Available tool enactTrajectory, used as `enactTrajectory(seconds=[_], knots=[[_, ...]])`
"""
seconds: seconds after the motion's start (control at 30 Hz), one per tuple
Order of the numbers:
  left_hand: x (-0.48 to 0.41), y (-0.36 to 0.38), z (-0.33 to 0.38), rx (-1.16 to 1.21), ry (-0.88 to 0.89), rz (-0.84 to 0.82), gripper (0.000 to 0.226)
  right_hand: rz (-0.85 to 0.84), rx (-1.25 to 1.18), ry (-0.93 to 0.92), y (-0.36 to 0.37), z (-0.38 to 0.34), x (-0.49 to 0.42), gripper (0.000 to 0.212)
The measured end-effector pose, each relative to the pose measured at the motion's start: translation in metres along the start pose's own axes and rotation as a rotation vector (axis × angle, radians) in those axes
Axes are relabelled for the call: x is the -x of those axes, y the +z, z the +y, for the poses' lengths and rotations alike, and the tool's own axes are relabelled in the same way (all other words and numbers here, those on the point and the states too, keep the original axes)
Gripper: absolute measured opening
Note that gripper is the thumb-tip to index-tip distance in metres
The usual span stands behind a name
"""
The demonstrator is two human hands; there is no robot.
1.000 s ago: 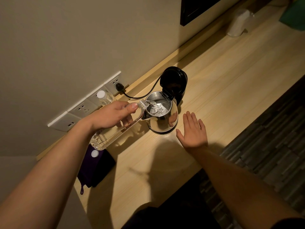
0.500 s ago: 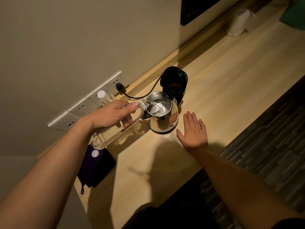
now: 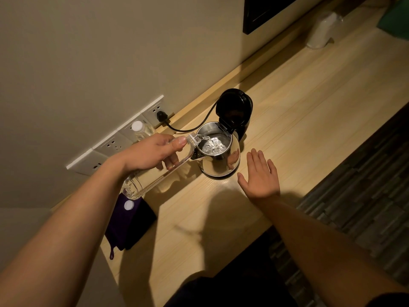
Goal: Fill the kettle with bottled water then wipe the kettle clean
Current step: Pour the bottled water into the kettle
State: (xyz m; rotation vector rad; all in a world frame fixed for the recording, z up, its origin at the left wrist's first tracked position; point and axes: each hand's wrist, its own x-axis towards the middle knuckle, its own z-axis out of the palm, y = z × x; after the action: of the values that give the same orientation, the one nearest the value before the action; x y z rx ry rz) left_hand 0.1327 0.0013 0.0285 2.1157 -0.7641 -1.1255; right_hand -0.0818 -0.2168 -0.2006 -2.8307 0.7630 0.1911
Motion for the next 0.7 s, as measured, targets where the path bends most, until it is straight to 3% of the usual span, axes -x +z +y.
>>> enactTrajectory(seconds=[0.7], knots=[[-0.0013,-0.0027,-0.0006,-0.056,0.004,-0.017,0.095,0.003,-0.010,-0.006,0.0006,0.0005,0.0005,0.079]])
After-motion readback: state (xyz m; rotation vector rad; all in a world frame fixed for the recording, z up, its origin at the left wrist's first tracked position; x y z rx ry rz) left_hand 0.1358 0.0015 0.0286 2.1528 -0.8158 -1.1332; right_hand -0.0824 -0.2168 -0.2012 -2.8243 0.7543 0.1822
